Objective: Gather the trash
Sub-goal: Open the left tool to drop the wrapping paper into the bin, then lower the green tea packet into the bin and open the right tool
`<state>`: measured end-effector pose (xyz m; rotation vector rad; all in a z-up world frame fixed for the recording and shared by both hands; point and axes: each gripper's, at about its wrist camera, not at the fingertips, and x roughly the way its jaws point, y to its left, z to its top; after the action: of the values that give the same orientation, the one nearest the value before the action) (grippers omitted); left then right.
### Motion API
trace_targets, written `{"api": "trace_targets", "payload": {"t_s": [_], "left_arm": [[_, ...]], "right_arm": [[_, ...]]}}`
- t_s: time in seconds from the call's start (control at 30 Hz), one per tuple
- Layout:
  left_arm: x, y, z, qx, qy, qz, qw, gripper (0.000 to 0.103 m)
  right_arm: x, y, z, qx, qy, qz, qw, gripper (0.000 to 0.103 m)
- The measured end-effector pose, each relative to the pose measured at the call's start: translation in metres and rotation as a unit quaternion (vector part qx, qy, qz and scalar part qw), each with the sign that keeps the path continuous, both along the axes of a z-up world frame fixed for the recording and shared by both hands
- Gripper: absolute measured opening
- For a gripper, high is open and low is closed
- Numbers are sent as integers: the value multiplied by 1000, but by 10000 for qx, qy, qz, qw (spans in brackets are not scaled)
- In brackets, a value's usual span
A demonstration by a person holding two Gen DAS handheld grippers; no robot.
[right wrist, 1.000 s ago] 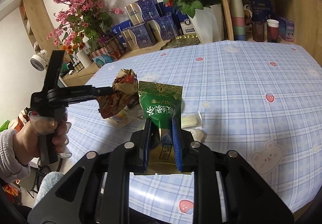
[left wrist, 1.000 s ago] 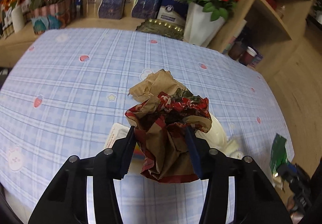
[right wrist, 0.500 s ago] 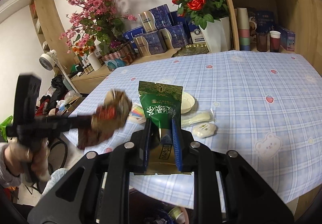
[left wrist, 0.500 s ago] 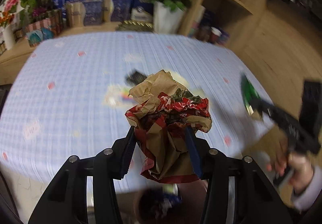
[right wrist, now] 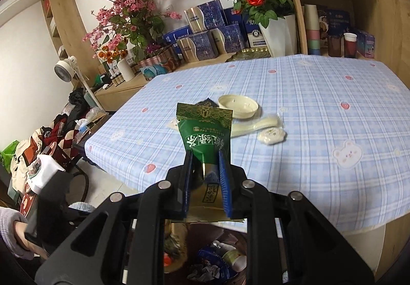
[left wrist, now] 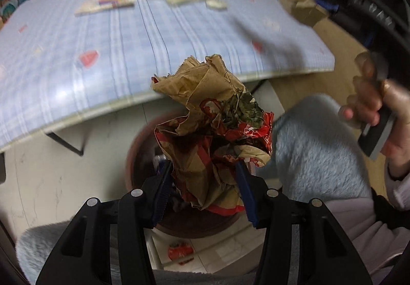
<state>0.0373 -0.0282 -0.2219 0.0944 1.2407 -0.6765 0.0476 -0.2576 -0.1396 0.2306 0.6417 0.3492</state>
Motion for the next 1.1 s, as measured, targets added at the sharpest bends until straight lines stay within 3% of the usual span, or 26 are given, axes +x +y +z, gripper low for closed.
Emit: {"api": "trace_targets", "payload": {"t_s": [0.27, 0.4, 0.53, 0.63, 0.77, 0.87, 0.97, 1.1], "left_arm": [[9, -18, -52, 118, 814, 174, 9965, 49], [12, -23, -69, 206, 922, 262, 9952, 52], [12, -20, -82, 294, 937, 391, 9944, 67], [15, -12, -77, 58, 909, 552, 9943, 70], [16, 3, -51, -296, 490, 907, 9942, 81], [13, 27, -24, -657, 89, 1525, 9861, 86], [7, 59, 6, -981, -552, 2238, 9681, 92], [3, 86, 28, -947, -1284, 2852, 9451, 93]], "right_arm": [[-7, -4, -6, -95, 60, -38, 9999, 23], [-8, -7, -12, -123, 135, -62, 9998, 23], [-10, -8, -20, -118, 236, -76, 9996, 23], [-12, -6, -24, -141, 281, -61, 9995, 23], [-14, 0, -32, -183, 373, -3, 9991, 23], [-17, 7, -39, -218, 453, 87, 9987, 23], [-20, 18, -49, -295, 570, 230, 9977, 23], [-23, 37, -64, -441, 750, 463, 9951, 23]]}}
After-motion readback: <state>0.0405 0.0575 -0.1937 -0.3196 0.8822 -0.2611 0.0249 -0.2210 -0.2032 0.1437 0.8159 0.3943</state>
